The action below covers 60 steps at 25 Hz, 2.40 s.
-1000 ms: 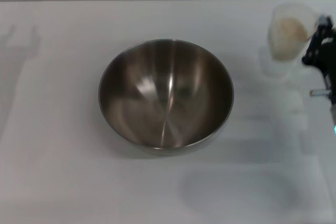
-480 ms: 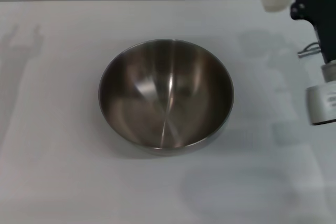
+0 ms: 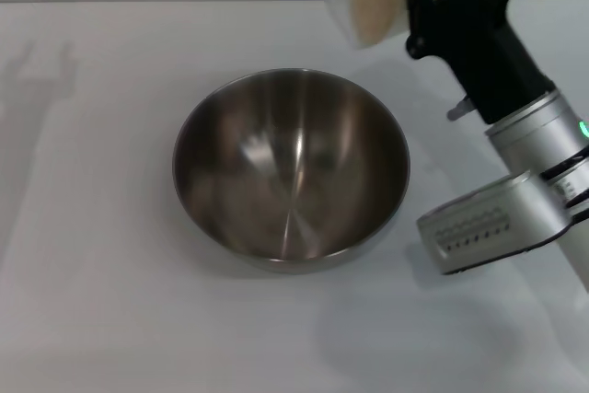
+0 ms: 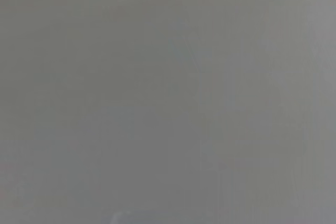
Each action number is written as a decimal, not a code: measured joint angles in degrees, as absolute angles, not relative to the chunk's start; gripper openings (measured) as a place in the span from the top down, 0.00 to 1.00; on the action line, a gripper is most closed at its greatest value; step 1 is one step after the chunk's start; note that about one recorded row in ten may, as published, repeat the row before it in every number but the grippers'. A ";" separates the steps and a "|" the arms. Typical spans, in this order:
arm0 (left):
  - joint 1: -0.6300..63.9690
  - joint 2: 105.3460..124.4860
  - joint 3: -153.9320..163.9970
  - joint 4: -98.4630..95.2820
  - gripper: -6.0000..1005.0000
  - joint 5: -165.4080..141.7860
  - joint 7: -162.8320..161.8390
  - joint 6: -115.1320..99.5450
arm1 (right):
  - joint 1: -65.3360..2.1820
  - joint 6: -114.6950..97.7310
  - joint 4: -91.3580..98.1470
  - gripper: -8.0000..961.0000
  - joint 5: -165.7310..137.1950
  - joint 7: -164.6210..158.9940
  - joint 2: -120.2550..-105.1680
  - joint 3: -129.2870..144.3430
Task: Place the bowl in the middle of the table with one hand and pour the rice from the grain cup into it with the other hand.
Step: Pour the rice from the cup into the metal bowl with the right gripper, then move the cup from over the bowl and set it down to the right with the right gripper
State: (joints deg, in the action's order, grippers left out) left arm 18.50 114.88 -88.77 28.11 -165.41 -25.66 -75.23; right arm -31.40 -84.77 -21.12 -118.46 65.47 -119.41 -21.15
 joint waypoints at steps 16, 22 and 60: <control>18.39 114.91 -89.74 28.03 0.46 -165.42 -25.66 -74.61 | -33.15 -81.98 -17.17 0.98 -131.04 82.10 -119.28 -21.73; 18.13 115.16 -91.05 27.74 0.46 -165.41 -25.66 -74.52 | -34.58 -83.65 -14.72 0.98 -133.67 84.63 -119.26 -21.29; 18.45 117.86 -91.23 28.22 0.46 -165.41 -26.17 -74.55 | -36.21 -91.17 -8.60 0.98 -139.45 84.60 -119.21 -24.78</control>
